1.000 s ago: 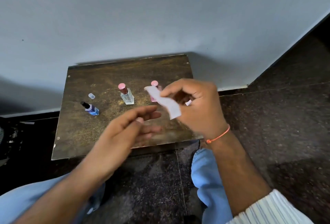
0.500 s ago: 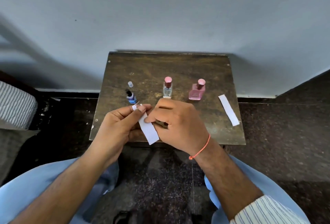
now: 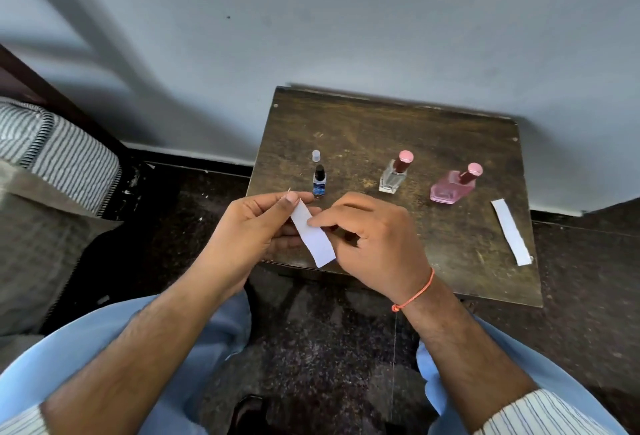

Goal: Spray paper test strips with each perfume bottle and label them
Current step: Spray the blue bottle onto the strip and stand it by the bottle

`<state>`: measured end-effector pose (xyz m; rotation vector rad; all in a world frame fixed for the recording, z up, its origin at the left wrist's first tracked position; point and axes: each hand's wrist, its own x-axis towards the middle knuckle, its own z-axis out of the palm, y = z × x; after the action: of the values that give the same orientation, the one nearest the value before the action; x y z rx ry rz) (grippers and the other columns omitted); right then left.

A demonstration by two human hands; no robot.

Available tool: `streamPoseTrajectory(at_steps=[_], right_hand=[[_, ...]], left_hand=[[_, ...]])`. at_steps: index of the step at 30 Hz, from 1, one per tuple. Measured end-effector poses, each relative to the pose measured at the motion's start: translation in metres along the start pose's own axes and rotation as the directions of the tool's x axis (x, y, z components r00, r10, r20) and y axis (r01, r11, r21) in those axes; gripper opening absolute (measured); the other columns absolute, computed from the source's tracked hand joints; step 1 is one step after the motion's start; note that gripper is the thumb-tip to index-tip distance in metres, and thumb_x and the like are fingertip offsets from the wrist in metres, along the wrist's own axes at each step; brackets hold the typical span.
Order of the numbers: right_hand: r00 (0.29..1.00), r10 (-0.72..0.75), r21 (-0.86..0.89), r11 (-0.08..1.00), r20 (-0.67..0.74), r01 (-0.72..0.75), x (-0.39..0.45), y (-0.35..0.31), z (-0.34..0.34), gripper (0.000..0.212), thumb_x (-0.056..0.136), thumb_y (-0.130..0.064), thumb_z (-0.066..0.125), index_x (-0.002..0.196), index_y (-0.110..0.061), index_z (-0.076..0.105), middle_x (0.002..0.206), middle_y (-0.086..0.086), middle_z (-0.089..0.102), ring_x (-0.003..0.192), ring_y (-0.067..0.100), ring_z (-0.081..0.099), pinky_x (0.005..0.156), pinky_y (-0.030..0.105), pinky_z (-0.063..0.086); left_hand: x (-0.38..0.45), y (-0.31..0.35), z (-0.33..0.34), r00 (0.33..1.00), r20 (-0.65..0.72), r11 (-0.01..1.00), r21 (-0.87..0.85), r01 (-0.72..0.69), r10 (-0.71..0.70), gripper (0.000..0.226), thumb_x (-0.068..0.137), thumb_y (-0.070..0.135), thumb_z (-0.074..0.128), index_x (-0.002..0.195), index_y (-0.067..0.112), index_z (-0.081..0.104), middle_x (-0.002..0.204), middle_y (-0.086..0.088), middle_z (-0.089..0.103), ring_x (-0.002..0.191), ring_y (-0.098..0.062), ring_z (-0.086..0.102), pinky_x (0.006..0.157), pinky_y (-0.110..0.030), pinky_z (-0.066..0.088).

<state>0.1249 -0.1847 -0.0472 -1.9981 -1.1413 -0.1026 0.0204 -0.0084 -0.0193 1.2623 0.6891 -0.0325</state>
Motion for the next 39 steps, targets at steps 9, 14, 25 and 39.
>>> streamPoseTrajectory(at_steps=[9, 14, 25, 39], right_hand=[[0.912, 0.369, 0.301, 0.862, 0.178, -0.407, 0.014, -0.001, -0.003, 0.035, 0.085, -0.001, 0.081, 0.110, -0.026, 0.083, 0.100, -0.011, 0.081, 0.088, 0.011, 0.078, 0.077, 0.030, 0.061], [0.616, 0.484, 0.467, 0.402, 0.622, -0.788, 0.020, -0.008, -0.015, 0.036, 0.087, -0.006, 0.088, 0.120, -0.015, 0.076, 0.103, 0.009, 0.082, 0.077, 0.024, 0.075, 0.060, 0.035, 0.061], [0.632, 0.575, 0.470, 0.426, 0.519, -0.773, 0.024, -0.003, -0.016, 0.007, 0.092, -0.009, 0.084, 0.098, -0.012, 0.084, 0.092, 0.017, 0.081, 0.072, 0.020, 0.076, 0.066, 0.031, 0.065], [0.656, 0.545, 0.130, 0.709, 0.522, -0.693, 0.022, 0.021, -0.024, 0.009, 0.084, -0.028, 0.092, 0.089, -0.028, 0.085, 0.078, -0.005, 0.079, 0.066, 0.004, 0.064, 0.069, 0.027, 0.050]], left_hand=[[0.002, 0.001, -0.028, 0.999, 0.031, 0.992, 0.117, 0.037, -0.041, 0.017, 0.090, 0.026, 0.077, 0.084, 0.011, 0.081, 0.081, -0.006, 0.076, 0.059, -0.011, 0.060, 0.056, -0.019, 0.054], [0.003, 0.000, -0.035, 0.998, -0.044, 0.998, 0.048, 0.051, -0.049, 0.006, 0.092, 0.009, 0.076, 0.090, 0.007, 0.071, 0.093, -0.016, 0.082, 0.059, -0.010, 0.067, 0.055, -0.018, 0.059], [0.007, -0.004, -0.026, 0.939, 0.265, 0.946, 0.293, 0.140, -0.221, 0.011, 0.095, 0.006, 0.077, 0.104, 0.001, 0.075, 0.106, -0.022, 0.081, 0.095, -0.024, 0.079, 0.083, -0.026, 0.065], [0.019, -0.005, -0.027, 0.993, -0.032, 0.993, -0.027, 0.113, -0.114, 0.013, 0.095, 0.004, 0.075, 0.108, 0.001, 0.073, 0.101, -0.022, 0.082, 0.085, -0.017, 0.081, 0.083, -0.024, 0.063]])
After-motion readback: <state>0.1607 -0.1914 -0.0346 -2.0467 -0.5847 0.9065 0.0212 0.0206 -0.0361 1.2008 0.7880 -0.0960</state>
